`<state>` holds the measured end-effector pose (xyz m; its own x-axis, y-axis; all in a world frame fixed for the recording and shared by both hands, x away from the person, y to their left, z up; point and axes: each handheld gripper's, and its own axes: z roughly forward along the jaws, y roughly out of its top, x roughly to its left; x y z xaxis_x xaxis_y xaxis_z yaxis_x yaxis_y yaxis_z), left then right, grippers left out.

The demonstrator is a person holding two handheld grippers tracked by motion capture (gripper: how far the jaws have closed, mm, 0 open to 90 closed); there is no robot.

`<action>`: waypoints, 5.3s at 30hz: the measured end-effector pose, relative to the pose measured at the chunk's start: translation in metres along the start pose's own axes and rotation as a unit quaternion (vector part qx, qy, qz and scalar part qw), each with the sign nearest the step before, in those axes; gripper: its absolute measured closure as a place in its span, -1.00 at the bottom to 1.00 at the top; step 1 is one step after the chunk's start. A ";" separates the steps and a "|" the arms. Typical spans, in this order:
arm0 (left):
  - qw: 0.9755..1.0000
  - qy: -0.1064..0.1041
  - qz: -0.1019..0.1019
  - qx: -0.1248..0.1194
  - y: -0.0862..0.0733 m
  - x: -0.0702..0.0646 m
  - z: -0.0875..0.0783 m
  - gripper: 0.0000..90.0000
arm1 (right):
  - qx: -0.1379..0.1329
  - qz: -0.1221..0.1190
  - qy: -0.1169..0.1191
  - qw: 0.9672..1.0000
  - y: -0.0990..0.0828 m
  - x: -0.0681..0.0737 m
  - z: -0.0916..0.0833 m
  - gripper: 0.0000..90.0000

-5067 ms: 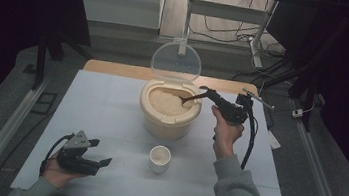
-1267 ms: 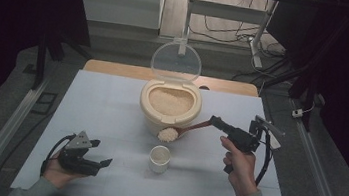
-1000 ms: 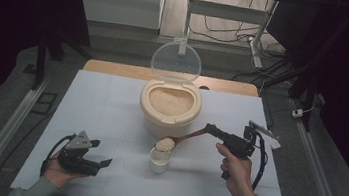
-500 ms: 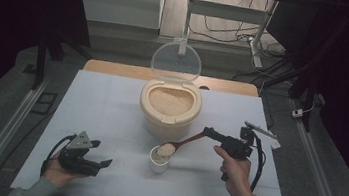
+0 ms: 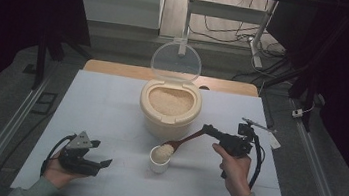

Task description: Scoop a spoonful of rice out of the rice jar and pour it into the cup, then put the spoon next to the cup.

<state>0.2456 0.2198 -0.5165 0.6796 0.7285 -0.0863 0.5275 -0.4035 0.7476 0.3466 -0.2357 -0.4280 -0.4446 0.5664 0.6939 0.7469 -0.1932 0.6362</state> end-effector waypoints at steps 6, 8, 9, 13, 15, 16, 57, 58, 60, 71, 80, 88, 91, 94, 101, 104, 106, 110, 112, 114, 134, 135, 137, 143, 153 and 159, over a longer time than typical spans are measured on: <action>1.000 0.000 0.000 0.001 0.000 0.000 0.000 -0.60 | 0.000 -0.018 -0.006 1.000 0.000 0.004 -0.001 0.84; 1.000 0.000 0.000 0.001 0.000 0.000 0.000 -0.59 | -0.003 -0.026 -0.007 1.000 0.000 0.006 -0.002 0.84; 1.000 0.000 0.000 0.001 0.000 0.000 0.000 -0.59 | -0.005 -0.031 -0.007 0.999 0.000 0.007 -0.002 0.84; 1.000 0.000 0.000 0.001 0.000 0.000 0.000 -0.59 | -0.012 -0.051 -0.003 0.999 0.001 0.010 -0.005 0.84; 1.000 0.000 0.000 0.001 0.000 0.000 0.000 -0.59 | -0.015 -0.060 0.000 0.998 0.001 0.013 -0.006 0.84; 1.000 0.000 0.000 0.001 0.000 0.000 0.000 -0.59 | -0.015 -0.066 -0.002 0.998 0.000 0.014 -0.007 0.84; 1.000 0.001 0.000 0.003 -0.001 0.000 0.001 -0.59 | -0.020 -0.181 0.009 0.983 -0.003 0.034 -0.005 0.84; 1.000 0.001 0.000 0.003 -0.001 0.000 0.001 -0.59 | -0.021 -0.178 0.010 0.984 -0.003 0.033 -0.005 0.85; 1.000 0.001 0.000 0.003 -0.001 0.000 0.001 -0.59 | -0.023 -0.173 0.012 0.985 -0.003 0.030 -0.006 0.84; 1.000 0.002 0.000 0.004 0.000 0.000 0.001 -0.59 | -0.060 -0.158 0.036 0.985 0.002 0.023 -0.029 0.84; 1.000 0.001 0.000 0.005 0.000 0.001 0.002 -0.59 | -0.076 -0.159 0.039 0.983 0.013 0.011 -0.063 0.84; 1.000 0.001 0.001 0.005 0.001 0.001 0.002 -0.59 | -0.041 -0.175 0.029 0.983 0.017 0.006 -0.072 0.84; 1.000 0.001 0.000 0.006 0.000 0.001 0.002 -0.59 | -0.014 -0.182 0.029 0.983 0.017 0.005 -0.070 0.84; 1.000 0.001 0.001 0.005 0.000 0.001 0.001 -0.59 | 0.012 -0.187 0.032 0.982 0.017 0.005 -0.066 0.84; 1.000 0.001 0.003 0.006 0.001 0.000 0.002 -0.59 | 0.086 -0.210 0.039 0.973 0.011 0.008 -0.050 0.84; 1.000 0.002 0.002 0.007 0.001 0.001 0.002 -0.59 | 0.119 -0.223 0.046 0.967 0.006 0.011 -0.041 0.84; 1.000 0.001 0.003 0.007 0.001 0.000 0.003 -0.59 | 0.136 -0.227 0.050 0.963 0.004 0.012 -0.035 0.84; 1.000 0.000 0.004 0.007 0.000 0.000 0.002 -0.59 | 0.170 -0.229 0.057 0.957 0.001 0.014 -0.020 0.84; 1.000 0.000 0.004 0.007 0.000 0.000 0.002 -0.59 | 0.185 -0.234 0.057 0.953 -0.001 0.015 -0.011 0.84; 1.000 0.000 0.004 0.008 0.000 0.000 0.002 -0.59 | 0.203 -0.238 0.056 0.948 -0.004 0.016 -0.001 0.84; 1.000 -0.001 0.007 0.012 0.000 0.000 0.004 -0.59 | 0.155 -0.279 -0.032 0.947 -0.013 -0.004 0.048 0.58; 1.000 -0.001 0.008 0.012 0.000 0.000 0.004 -0.59 | 0.151 -0.278 -0.034 0.948 -0.015 -0.006 0.050 0.57; 1.000 -0.002 0.008 0.013 0.000 0.000 0.004 -0.59 | 0.149 -0.280 -0.045 0.947 -0.016 -0.010 0.054 0.52; 1.000 -0.002 0.010 0.015 0.000 0.000 0.005 -0.59 | 0.149 -0.279 -0.069 0.946 -0.020 -0.023 0.064 0.44; 1.000 -0.003 0.011 0.018 0.000 0.000 0.006 -0.59 | 0.174 -0.293 -0.118 0.933 -0.025 -0.037 0.082 0.28; 1.000 -0.003 0.012 0.019 -0.001 0.000 0.007 -0.59 | 0.192 -0.297 -0.155 0.923 -0.029 -0.043 0.090 0.20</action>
<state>0.2486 0.2162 -0.5212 0.6958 0.7145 -0.0725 0.5290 -0.4417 0.7246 0.3883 -0.1827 -0.5072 -0.7139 0.6939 0.0941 0.5630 0.4888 0.6664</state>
